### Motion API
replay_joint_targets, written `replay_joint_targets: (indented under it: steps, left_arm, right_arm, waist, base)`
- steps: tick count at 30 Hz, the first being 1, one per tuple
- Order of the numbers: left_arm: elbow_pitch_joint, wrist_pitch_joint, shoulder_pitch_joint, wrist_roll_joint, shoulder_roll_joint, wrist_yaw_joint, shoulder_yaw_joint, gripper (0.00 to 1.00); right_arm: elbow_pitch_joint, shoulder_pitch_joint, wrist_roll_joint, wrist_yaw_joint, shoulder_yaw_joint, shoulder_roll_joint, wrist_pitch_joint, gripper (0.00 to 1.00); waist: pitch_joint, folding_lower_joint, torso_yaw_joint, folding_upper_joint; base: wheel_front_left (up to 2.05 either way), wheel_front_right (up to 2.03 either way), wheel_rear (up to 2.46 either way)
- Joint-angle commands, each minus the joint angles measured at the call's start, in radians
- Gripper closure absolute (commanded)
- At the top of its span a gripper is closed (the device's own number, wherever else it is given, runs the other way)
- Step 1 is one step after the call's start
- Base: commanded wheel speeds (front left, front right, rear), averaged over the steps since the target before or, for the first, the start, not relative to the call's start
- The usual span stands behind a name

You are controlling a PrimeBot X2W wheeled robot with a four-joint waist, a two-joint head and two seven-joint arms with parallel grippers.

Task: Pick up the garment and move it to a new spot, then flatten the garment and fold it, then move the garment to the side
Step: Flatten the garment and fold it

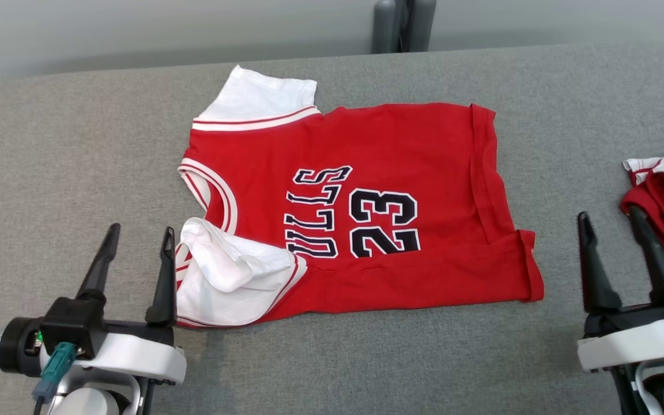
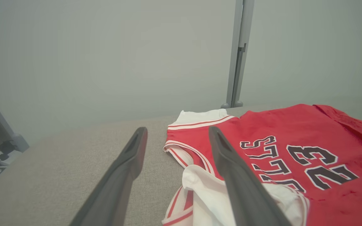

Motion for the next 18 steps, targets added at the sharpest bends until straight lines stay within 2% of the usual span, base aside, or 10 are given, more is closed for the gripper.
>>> replay_joint_targets:
  steps: [1, 8, 18]
  left_arm:
    - [0.019, 0.025, -0.008, -0.016, 0.000, -0.011, -0.010, 0.00]
    - [0.148, 0.088, -0.005, -0.095, -0.043, -0.065, -0.039, 0.00]
    - [0.272, 0.143, -0.031, -0.192, -0.088, -0.104, -0.032, 0.00]
  right_arm:
    - [0.030, -0.008, 0.009, 0.000, 0.008, -0.011, 0.012, 0.00]
    - [0.214, -0.037, 0.049, 0.000, 0.079, -0.026, 0.003, 0.00]
    - [0.406, -0.126, 0.121, 0.000, 0.179, -0.032, -0.026, 0.00]
  waist:
    - [0.015, 0.0000, -0.007, -0.0001]
    - [0.060, 0.0000, -0.011, -0.0001]
    - [0.103, 0.0000, -0.007, -0.0001]
  base:
    - [0.00, 0.00, 0.00]
    - [0.00, 0.00, 0.00]
    - [0.00, 0.00, 0.00]
